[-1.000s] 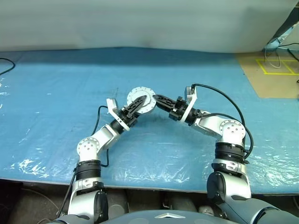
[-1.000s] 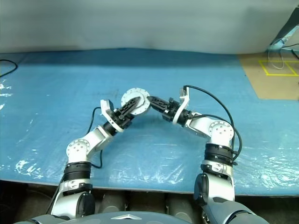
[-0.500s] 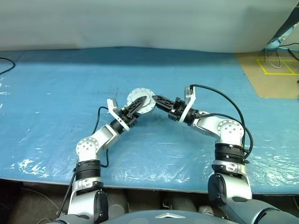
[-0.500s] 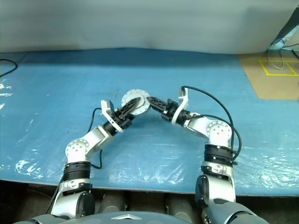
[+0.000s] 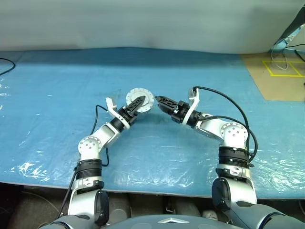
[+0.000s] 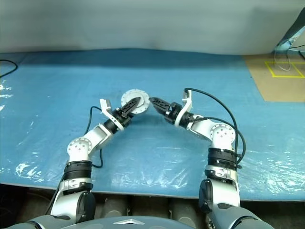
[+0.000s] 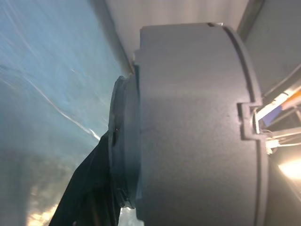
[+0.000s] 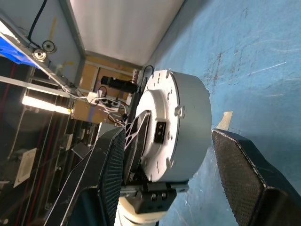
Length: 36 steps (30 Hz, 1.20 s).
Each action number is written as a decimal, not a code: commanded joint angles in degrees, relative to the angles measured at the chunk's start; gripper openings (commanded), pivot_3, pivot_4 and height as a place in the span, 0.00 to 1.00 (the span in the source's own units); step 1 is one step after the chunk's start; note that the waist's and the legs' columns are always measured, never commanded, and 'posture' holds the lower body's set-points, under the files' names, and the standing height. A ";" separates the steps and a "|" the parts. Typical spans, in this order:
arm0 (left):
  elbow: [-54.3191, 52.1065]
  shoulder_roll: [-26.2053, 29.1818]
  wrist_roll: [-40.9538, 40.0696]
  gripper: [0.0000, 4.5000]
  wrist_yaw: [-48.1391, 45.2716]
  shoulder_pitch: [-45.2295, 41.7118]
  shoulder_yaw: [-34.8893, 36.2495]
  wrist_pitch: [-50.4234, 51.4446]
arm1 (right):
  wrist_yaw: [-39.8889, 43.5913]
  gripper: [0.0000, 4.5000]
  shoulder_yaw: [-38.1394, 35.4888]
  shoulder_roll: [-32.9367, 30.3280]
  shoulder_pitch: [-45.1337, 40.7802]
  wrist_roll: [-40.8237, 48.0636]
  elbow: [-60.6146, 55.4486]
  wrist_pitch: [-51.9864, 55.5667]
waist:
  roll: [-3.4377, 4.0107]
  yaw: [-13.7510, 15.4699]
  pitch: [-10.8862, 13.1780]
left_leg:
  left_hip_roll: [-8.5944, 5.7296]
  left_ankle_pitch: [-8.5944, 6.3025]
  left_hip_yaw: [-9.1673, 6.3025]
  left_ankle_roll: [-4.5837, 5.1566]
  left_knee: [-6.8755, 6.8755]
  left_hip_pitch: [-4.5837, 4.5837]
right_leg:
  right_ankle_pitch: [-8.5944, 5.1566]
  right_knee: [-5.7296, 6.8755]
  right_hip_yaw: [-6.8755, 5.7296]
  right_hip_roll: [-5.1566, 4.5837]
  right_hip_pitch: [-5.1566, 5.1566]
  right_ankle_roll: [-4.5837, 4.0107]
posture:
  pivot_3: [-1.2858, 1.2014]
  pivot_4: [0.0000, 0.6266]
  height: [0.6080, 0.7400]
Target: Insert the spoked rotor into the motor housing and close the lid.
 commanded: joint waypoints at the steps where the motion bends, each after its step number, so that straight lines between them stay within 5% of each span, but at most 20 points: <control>1: 3.00 3.31 5.23 0.55 -0.74 -4.32 4.02 -11.08 | 2.32 0.68 3.27 -2.59 0.74 -6.02 -2.91 -4.35 | 0.00 -0.02 0.00 | 0.00 0.00 -0.05 -0.01 0.03 -0.02 | 0.00 0.00 -0.03 0.00 0.00 0.00 | 0.52 0.24 1.00; 15: 16.32 7.25 13.33 0.55 -3.00 -7.56 6.11 -15.93 | 6.46 0.68 7.34 -2.56 2.50 -12.29 -3.24 -6.61 | -0.06 0.59 0.03 | -0.03 0.02 -0.51 -0.03 0.11 -0.40 | 0.02 0.05 -0.45 -0.05 0.01 -0.02 | 0.52 0.24 1.00; 22: 15.99 9.52 18.02 0.99 -1.26 -6.04 5.94 -17.50 | 7.82 0.69 8.20 -2.44 2.70 -13.87 -2.83 -6.49 | -0.06 0.15 0.03 | -0.01 0.04 -0.49 -0.06 0.13 -0.17 | -0.01 0.12 -0.40 -0.06 0.18 -0.06 | 0.52 0.24 1.00; 29: 15.84 12.70 19.72 0.99 -0.18 -4.73 8.58 -20.11 | 9.07 0.69 8.81 -1.50 2.65 -15.23 -2.29 -6.56 | -0.05 -0.24 0.03 | 0.03 0.08 -0.46 -0.13 0.12 0.03 | -0.08 0.13 -0.39 -0.04 0.23 -0.19 | 0.52 0.24 1.00; 36: 4.05 15.39 22.25 0.99 -2.34 1.51 5.53 -19.79 | 11.18 0.69 9.74 -1.87 2.55 -17.58 -2.87 -8.18 | -0.06 -0.09 0.03 | 0.02 0.08 -0.47 -0.13 0.02 0.01 | -0.06 0.10 -0.42 -0.04 0.19 -0.17 | 0.52 0.24 1.00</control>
